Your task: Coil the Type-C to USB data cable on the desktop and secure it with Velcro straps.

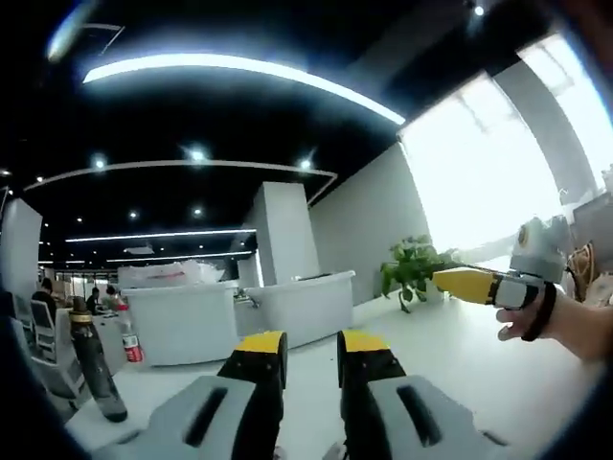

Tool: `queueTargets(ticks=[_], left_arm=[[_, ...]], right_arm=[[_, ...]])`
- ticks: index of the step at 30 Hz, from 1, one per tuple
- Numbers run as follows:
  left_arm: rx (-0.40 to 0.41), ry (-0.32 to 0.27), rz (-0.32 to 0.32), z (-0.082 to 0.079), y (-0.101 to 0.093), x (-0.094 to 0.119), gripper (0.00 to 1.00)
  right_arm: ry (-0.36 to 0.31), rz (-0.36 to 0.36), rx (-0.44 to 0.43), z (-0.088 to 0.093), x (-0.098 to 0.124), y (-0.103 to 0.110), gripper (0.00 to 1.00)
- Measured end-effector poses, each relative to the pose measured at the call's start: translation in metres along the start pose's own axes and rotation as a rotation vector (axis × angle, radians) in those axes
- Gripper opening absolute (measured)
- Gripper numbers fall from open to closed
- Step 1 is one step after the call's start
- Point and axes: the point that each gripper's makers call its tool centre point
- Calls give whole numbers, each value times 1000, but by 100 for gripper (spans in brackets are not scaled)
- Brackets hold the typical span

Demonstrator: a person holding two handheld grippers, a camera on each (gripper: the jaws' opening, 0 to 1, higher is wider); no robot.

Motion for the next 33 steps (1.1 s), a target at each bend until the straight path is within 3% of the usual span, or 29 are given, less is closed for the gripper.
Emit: queueTargets(ticks=[3, 4, 5, 7, 9, 11, 13, 15, 16, 18, 21, 33], left_arm=[[-101, 38, -38, 14, 8, -5, 31], [-89, 51, -68, 23, 13, -8, 31], [-55, 107, -74, 38, 13, -6, 31], [-92, 165, -17, 55, 7, -4, 33], [-43, 181, -32, 64, 10, -2, 34], [19, 183, -19, 68, 8, -1, 34], [94, 145, -18, 64, 8, -4, 34], [162, 123, -18, 66, 8, -5, 34], [164, 122, -17, 71, 9, -4, 34], [128, 169, -25, 83, 8, -3, 34], [51, 187, -41, 88, 8, -4, 34], [68, 190, 7, 94, 11, -18, 34]], right_arm=[[-43, 75, -67, -4, 8, -21, 82], [-38, 107, -88, -1, 11, -30, 79], [-37, 137, -89, 1, 14, -37, 76], [5, 238, -59, 11, 23, -57, 62], [86, 356, 129, 25, 32, -79, 46], [238, 419, 259, 48, 41, -90, 41], [312, 377, 271, 65, 43, -83, 45], [302, 287, 196, 72, 29, -66, 55], [280, 282, 167, 71, 25, -64, 58], [269, 261, 122, 75, 17, -61, 60], [277, 254, 154, 80, 13, -61, 59], [337, 239, 241, 94, 17, -65, 59]])
Point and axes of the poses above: the point that each gripper's makers call its tool centre point, and the gripper's own axes: x roughly backward along the fingers, y roughly to its left, z roughly out of its underside
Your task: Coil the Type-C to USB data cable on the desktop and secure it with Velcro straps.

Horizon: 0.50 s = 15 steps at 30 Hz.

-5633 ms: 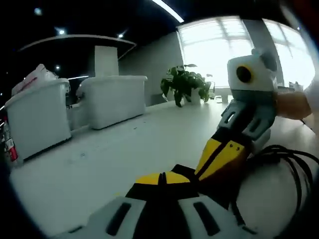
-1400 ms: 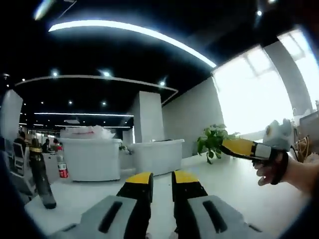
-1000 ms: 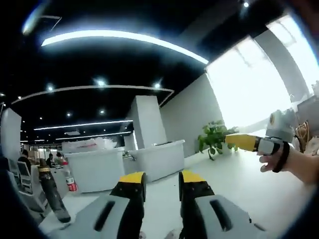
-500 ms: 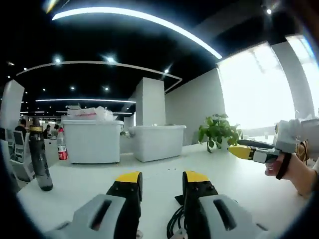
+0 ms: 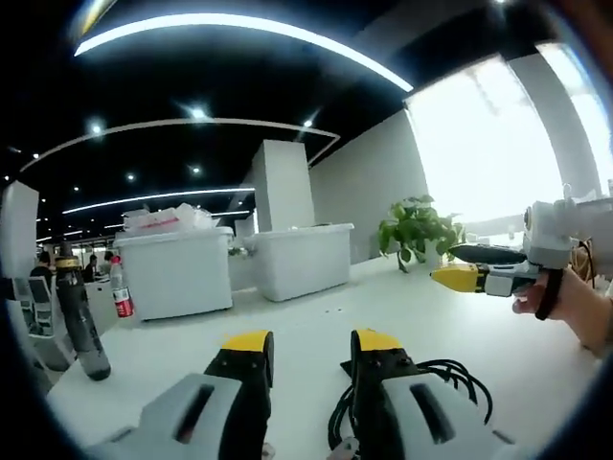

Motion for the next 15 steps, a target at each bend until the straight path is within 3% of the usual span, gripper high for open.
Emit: queueTargets(ticks=[15], left_arm=[[-18, 20, -25, 2, 8, -2, 34]], right_arm=[[22, -44, 14, 3, 8, 11, 58]])
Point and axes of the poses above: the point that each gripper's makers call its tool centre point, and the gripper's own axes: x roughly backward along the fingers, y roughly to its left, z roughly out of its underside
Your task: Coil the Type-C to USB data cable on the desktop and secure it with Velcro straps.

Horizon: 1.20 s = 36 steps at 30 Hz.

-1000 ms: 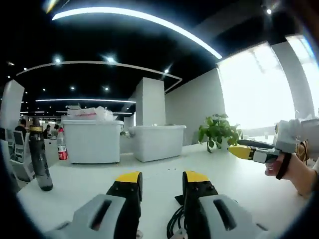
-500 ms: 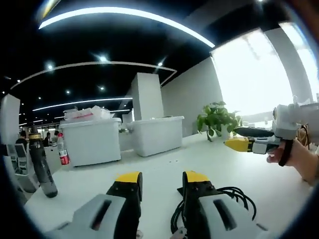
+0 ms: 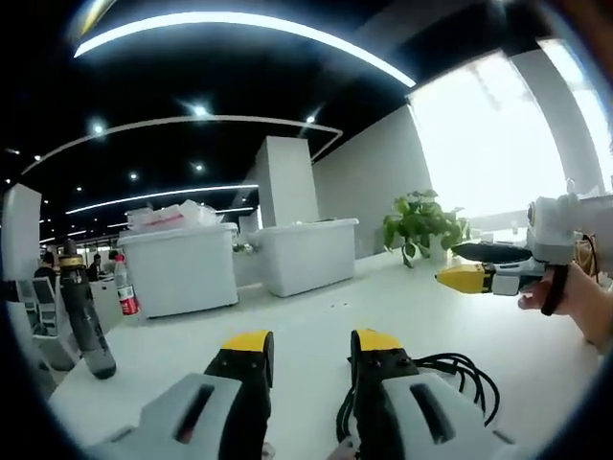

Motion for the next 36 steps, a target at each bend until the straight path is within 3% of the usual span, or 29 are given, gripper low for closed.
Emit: queueTargets(ticks=[13, 21, 36], left_arm=[[-50, 21, 1, -2, 0, -1, 34], [-19, 22, 5, 0, 1, 0, 34], [-47, 42, 14, 5, -3, 2, 34]], right_arm=[[13, 6, -9, 1, -4, -1, 58], [19, 11, -3, 1, -6, -1, 58], [29, 16, -2, 1, -7, -1, 57]])
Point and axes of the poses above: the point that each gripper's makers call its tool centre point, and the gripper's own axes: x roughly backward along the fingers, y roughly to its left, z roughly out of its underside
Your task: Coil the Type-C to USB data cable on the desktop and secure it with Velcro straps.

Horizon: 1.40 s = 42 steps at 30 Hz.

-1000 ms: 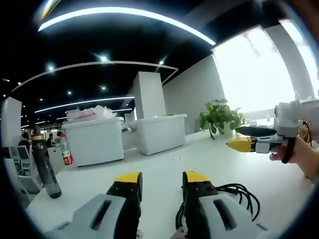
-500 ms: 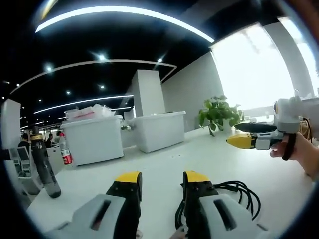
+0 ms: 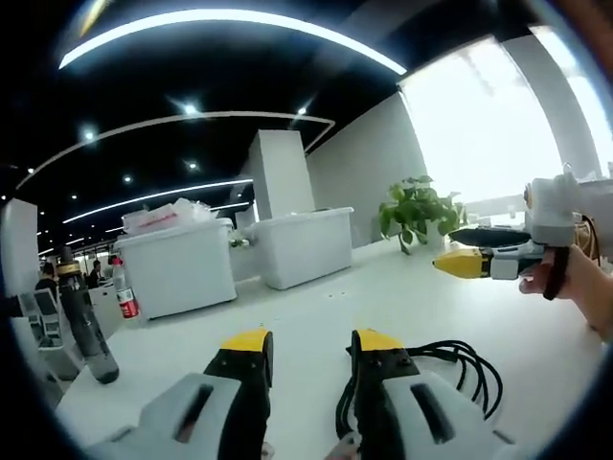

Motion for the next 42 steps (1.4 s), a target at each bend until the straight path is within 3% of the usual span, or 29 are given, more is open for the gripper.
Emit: queueTargets(ticks=[16, 42], left_arm=[[-37, 34, 5, 8, -4, -1, 35], [-52, 29, -6, 5, -5, -2, 35]], right_arm=[[16, -13, -33, 3, 1, 1, 57], [24, -13, -65, 5, 2, -4, 57]])
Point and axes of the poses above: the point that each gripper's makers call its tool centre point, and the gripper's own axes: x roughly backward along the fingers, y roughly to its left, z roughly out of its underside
